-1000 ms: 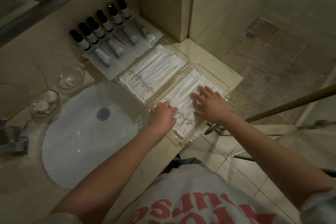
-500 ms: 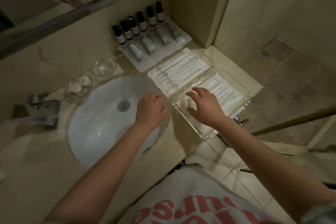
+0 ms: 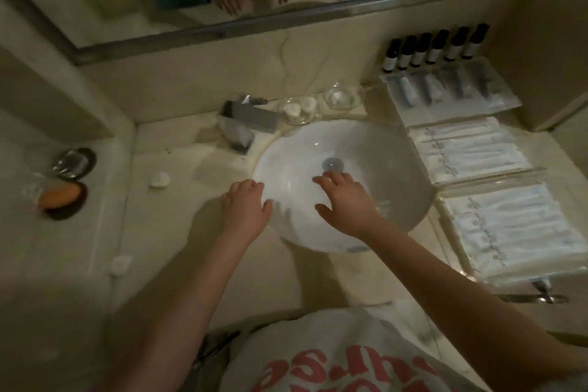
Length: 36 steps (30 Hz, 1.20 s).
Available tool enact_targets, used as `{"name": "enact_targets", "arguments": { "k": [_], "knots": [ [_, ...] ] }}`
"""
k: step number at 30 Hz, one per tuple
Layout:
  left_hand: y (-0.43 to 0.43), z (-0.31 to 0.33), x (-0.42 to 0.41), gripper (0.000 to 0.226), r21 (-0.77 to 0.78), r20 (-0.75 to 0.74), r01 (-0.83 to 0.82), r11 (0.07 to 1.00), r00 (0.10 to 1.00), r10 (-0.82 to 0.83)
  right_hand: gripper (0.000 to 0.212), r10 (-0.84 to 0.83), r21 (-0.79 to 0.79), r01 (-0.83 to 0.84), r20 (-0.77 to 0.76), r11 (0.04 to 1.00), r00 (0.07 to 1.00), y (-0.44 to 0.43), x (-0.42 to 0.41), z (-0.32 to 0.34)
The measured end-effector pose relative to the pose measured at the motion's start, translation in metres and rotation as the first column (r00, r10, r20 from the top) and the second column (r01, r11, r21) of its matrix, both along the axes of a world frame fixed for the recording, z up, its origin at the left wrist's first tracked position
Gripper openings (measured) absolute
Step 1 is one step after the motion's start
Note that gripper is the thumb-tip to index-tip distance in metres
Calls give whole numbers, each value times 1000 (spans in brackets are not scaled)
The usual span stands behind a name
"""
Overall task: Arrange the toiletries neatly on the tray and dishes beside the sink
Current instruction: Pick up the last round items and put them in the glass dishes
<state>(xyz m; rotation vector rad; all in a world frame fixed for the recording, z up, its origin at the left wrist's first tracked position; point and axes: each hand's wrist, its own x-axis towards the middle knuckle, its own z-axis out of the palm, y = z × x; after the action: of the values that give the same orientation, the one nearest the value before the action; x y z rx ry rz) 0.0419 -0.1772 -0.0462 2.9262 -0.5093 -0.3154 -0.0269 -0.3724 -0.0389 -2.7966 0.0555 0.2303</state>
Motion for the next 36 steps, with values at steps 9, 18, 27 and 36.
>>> {"name": "enact_targets", "arguments": {
  "k": [9,18,27,36],
  "knots": [
    [149,-11,-4,48,91,-66,-390,916,916,397,55,344,86,-340,-45,937,938,124,66,-7],
    [242,-21,-24,51,72,-99,-603,795,788,607,67,514,22,-516,-137,856,847,220,152,-22],
    [244,-44,-18,51,119,-135,-573,811,799,585,66,514,-81,-543,-230,836,826,277,236,-47],
    [247,-59,-20,46,-133,-138,-555,821,831,539,38,528,-54,-542,-164,839,833,293,248,-65]
  ]
}}
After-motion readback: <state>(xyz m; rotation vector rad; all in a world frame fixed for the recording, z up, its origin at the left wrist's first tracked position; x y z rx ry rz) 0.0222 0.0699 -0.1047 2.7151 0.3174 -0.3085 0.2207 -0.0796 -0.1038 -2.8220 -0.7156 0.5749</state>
